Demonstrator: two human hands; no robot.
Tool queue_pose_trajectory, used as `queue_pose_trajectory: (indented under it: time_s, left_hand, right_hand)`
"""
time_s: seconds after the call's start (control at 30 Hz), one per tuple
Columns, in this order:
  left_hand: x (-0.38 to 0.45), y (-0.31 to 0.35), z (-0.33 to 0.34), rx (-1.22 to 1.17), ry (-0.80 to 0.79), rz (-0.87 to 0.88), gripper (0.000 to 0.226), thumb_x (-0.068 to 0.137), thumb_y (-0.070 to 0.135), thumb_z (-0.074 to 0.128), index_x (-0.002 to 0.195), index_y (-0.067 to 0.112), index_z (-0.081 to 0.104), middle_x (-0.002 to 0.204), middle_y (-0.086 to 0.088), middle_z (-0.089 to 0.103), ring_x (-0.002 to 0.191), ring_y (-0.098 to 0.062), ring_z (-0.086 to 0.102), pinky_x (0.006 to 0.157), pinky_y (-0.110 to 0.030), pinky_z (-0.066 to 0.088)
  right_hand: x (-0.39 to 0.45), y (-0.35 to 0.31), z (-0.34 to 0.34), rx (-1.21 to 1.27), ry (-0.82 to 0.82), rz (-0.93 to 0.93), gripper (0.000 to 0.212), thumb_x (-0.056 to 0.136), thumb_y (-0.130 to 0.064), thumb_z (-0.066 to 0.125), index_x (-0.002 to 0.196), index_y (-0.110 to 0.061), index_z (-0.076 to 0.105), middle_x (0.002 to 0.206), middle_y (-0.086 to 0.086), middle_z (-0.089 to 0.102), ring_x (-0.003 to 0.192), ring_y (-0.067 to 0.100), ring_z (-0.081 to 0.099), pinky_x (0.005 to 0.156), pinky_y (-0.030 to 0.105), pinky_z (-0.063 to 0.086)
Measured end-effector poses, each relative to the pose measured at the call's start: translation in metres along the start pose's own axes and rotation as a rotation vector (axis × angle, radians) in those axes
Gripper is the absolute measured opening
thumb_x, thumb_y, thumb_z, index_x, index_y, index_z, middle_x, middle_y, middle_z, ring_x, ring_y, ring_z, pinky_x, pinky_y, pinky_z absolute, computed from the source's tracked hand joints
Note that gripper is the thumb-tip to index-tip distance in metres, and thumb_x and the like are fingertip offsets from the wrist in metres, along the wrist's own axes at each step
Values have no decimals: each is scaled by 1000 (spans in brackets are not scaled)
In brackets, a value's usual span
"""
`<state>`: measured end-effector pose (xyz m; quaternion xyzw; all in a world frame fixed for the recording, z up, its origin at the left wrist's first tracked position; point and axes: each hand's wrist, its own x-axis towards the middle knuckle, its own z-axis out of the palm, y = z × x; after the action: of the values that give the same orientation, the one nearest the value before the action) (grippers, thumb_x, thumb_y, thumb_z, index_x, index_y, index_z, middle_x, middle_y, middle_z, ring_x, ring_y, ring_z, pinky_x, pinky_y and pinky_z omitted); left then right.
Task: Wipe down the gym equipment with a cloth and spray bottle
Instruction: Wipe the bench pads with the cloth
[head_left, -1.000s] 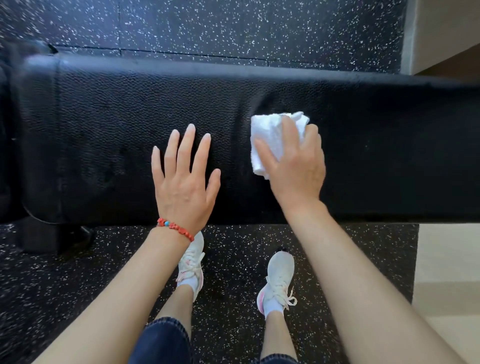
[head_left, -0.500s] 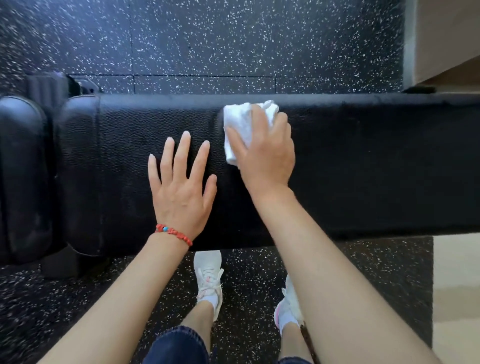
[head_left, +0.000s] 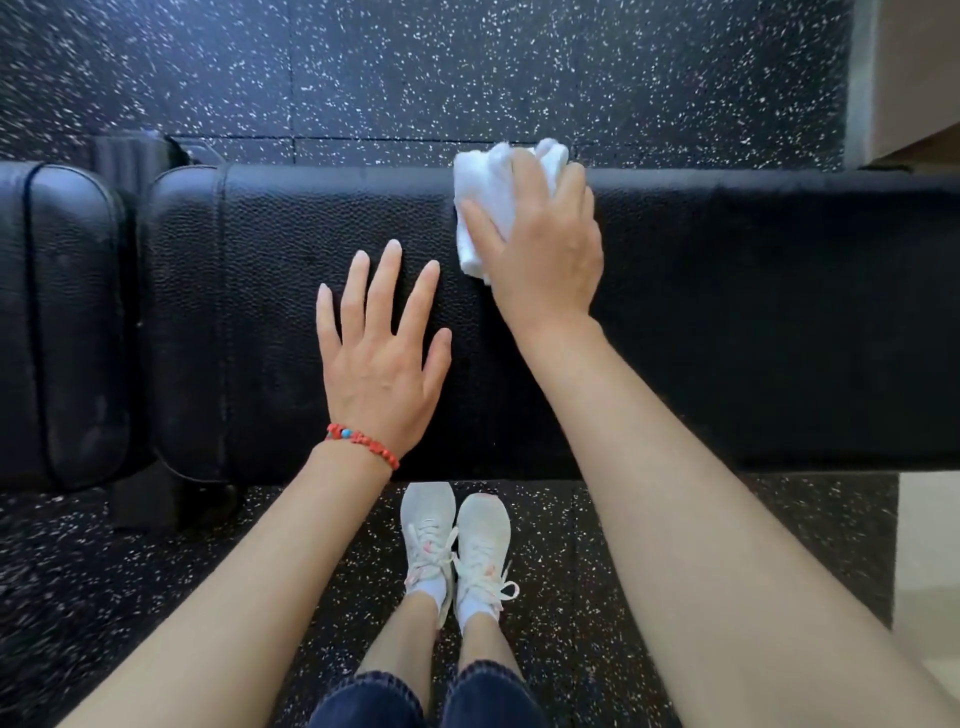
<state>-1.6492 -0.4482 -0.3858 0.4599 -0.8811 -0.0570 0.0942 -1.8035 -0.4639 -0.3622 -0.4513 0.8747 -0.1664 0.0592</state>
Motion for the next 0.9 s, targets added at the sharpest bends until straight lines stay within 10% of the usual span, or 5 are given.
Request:
queue_pose_trajectory:
  time_s: [0.4,0.7,0.9]
  left_hand:
    - [-29,-31,-10,38,11,-36,48,93,33,42,138,17,42,146,-14,38,134,-33,29,109,-53,19]
    - [-28,-32,-10,41,-13,-35,48,93,34,41,139,18,42,147,-13,37,135,-33,29,109,-54,19]
    - [-32,-41,-24,-49,-23,16,48,93,32,42,137,14,44,146,-14,38,135,-32,30,110,-52,19]
  right_hand:
    - [-9,78,-31,-10,80,379,52,87,-49,50,128,-16,46,119,17,46,105,31,47,79,38,42]
    - [-59,32,-11,-77,76,-71,43,81,-48,53,103,-12,58,82,17,56,67,31,55,53,32,45]
    - [-73,61,-33,-1,35,422,51,86,-47,52,126,-16,47,114,18,46,99,31,47,70,32,34]
